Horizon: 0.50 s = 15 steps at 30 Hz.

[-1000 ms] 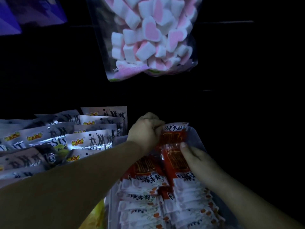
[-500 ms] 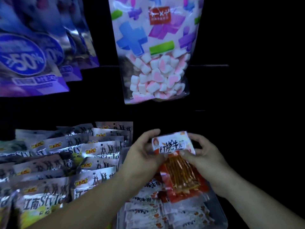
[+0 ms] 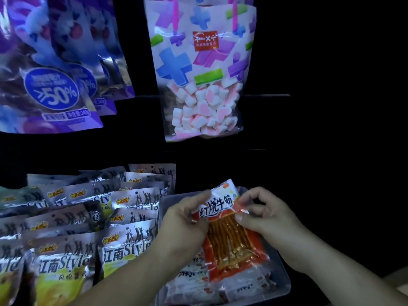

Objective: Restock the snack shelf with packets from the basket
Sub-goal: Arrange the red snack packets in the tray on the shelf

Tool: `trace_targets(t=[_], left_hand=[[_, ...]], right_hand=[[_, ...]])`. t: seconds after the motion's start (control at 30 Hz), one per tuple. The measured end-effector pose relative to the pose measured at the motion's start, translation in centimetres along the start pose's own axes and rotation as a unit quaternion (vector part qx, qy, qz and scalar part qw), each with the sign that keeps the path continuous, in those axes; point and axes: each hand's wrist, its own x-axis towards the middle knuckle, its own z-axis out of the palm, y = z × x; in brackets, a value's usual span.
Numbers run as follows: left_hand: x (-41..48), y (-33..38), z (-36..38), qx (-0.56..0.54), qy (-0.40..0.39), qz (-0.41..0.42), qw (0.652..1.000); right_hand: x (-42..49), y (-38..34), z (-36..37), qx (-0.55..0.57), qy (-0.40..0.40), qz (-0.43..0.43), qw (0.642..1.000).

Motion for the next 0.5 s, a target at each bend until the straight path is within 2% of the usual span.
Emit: trace_targets(t=[0.13, 0.2, 0.3, 0.37, 0.43, 0.5], left_hand=[[-0.3, 0.4, -0.1, -0.009, 0.021, -0.010, 1.000], [-0.5, 1.0, -0.1, -0.028, 0.008, -0.019, 0.999], [-1.0, 2.4, -0.2, -0.058, -0.035, -0.083, 0.994], [-1.9, 3.9, 0.0, -0.091, -0.081, -0.136, 0.983], [-2.3, 5.0, 0.0, -0.081, -0.073, -0.142, 0.984], [-2.7, 6.2, -0.2, -0.030, -0.033, -0.102, 0.994]], right_hand=[[-0.6, -0.4, -0.1, 0.063, -0.074, 0.057, 0.994], [-0.7, -0.4, 0.1, 0.044, -0.042, 0.049, 0.997], [-0.3, -1.1, 0.4, 0.032, 0.059, 0.012, 0.998], [-0.4, -2.1, 0.6, 0.041, 0.074, -0.004, 0.996], [-0.8, -3.5, 0.4, 0.068, 0.043, -0.009, 0.997], [-1.7, -4.9, 0.1, 0.115, -0.015, -0.005, 0.993]])
